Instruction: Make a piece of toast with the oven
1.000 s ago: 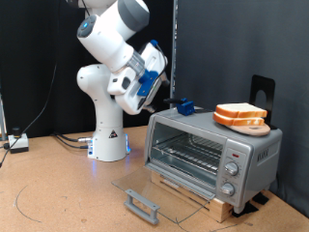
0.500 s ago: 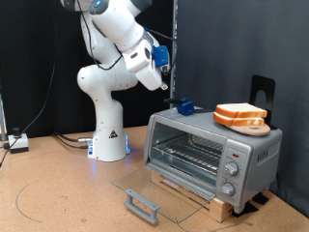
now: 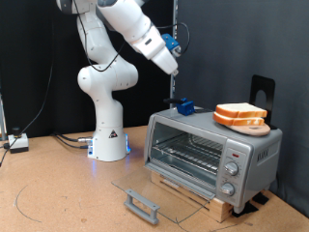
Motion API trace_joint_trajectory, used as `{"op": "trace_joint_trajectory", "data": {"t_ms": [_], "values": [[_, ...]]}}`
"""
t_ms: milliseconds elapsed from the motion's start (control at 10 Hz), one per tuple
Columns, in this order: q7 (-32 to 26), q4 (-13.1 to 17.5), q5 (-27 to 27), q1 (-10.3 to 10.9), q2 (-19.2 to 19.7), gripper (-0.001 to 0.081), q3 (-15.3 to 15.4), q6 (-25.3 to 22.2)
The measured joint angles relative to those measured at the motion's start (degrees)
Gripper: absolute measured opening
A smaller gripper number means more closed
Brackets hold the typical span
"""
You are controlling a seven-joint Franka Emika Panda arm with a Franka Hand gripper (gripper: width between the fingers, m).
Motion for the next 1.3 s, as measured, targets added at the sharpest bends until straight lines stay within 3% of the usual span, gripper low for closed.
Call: {"op": "trace_joint_trajectory", "data": {"t_ms": [200, 400, 600, 900, 1300], "values": [[-2.1, -0.1, -4.6, 0.2, -4.0, 0.0809, 3.6, -0.6], [0.5, -0.1, -5.8, 0.0, -7.2, 0.0809, 6.4, -0.8], [1.6, -0.5, -5.9, -0.6, -8.1, 0.0809, 7.1, -0.7], [-3.4, -6.0, -5.7, 0.2, -8.5, 0.0809, 10.5, 9.9], [-3.8, -11.0, -5.5, 1.7, -6.2, 0.0809, 14.6, 15.0]]}}
